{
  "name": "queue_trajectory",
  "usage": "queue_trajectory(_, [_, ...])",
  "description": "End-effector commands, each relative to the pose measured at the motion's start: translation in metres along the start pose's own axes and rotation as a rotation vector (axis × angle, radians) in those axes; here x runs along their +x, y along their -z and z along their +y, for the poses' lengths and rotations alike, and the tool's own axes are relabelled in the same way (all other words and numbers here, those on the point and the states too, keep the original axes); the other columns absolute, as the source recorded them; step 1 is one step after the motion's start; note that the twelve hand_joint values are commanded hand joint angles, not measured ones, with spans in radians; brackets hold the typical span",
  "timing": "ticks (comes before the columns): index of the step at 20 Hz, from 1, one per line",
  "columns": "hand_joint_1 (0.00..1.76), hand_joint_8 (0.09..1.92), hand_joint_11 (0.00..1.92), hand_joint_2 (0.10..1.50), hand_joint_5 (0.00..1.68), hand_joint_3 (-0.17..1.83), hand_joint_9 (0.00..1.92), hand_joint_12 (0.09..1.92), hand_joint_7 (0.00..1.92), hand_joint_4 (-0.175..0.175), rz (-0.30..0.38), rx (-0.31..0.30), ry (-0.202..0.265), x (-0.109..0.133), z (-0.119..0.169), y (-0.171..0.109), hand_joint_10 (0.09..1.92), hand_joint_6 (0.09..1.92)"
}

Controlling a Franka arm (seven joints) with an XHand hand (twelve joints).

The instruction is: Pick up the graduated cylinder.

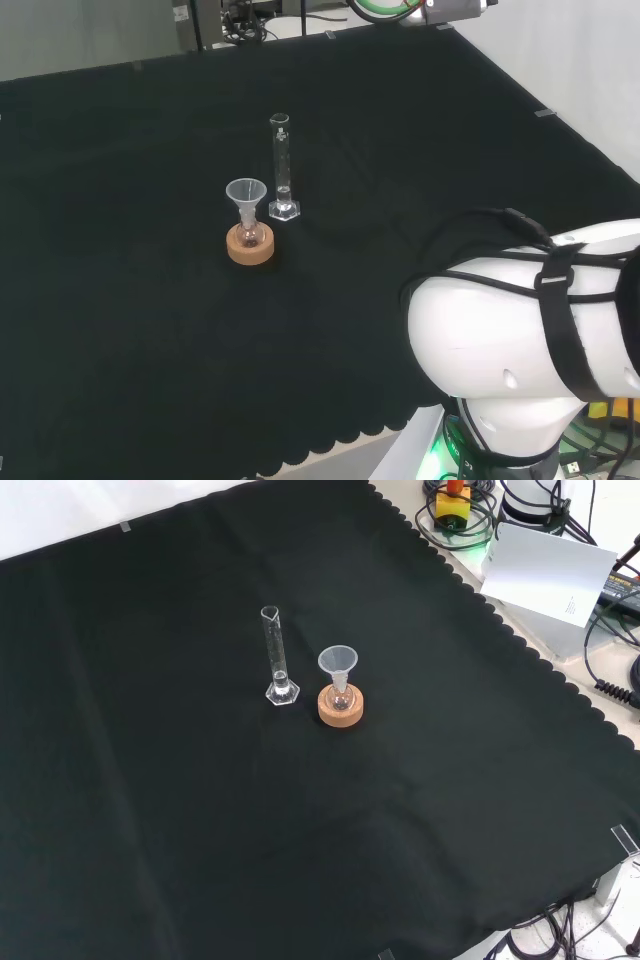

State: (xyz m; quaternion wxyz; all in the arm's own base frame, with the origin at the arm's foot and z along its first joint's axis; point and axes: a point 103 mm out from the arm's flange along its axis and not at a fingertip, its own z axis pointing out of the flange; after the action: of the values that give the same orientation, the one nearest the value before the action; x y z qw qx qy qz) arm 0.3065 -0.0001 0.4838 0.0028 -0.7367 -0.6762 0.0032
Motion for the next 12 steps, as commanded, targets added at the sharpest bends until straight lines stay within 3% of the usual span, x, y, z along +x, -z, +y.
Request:
queue_trajectory(1, [0.00, 0.51, 0.10, 1.16, 0.21, 0.55, 0.17, 1.30, 0.01, -0.024, -0.010, -0.008, -0.002, -0.0005, 0.0001, 0.0000, 0.66, 0.24])
queue_trajectory(4, [0.00, 0.52, 0.07, 1.23, 0.26, 0.42, 0.17, 1.37, 0.00, -0.024, -0.011, -0.008, 0.000, -0.0018, 0.0007, -0.0003, 0.66, 0.11])
queue_trajectory(12, [0.00, 0.52, 0.06, 1.24, 0.28, 0.40, 0.17, 1.37, 0.00, -0.025, -0.011, 0.004, -0.023, -0.0057, 0.0059, -0.0073, 0.66, 0.09])
